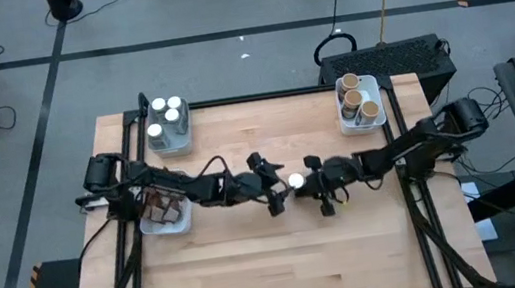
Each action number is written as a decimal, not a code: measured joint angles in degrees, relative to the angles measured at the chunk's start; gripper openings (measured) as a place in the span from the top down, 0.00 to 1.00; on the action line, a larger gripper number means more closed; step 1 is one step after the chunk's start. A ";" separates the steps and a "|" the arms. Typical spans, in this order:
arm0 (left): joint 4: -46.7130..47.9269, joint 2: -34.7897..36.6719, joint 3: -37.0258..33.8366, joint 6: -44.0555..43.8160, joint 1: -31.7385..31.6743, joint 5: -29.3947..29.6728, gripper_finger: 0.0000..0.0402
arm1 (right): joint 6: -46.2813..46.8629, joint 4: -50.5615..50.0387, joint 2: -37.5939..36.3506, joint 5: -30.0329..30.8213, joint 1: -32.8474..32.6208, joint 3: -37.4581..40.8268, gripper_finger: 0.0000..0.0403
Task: Sort spices by type
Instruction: Put the white seasoning bottle into the gray bin
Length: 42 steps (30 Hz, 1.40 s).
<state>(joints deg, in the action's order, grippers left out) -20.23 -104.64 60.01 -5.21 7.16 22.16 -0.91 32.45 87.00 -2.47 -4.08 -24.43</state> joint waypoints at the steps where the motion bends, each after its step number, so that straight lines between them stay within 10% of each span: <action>1: -0.07 0.00 0.00 0.00 -0.74 -0.25 0.18 | -1.06 0.38 0.00 -1.06 1.26 0.00 1.00; 17: -5.80 -1.47 -0.02 -4.76 -6.28 -2.91 0.18 | -9.02 2.10 0.02 -16.11 14.25 0.00 1.00; 42: -12.34 -12.49 3.48 -7.96 -6.40 2.63 0.18 | -7.10 -2.93 0.02 -15.66 11.85 0.00 1.00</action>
<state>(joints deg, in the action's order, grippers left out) -32.58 -117.13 63.49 -13.17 0.75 24.79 -8.01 29.52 87.02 -18.13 7.77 -24.43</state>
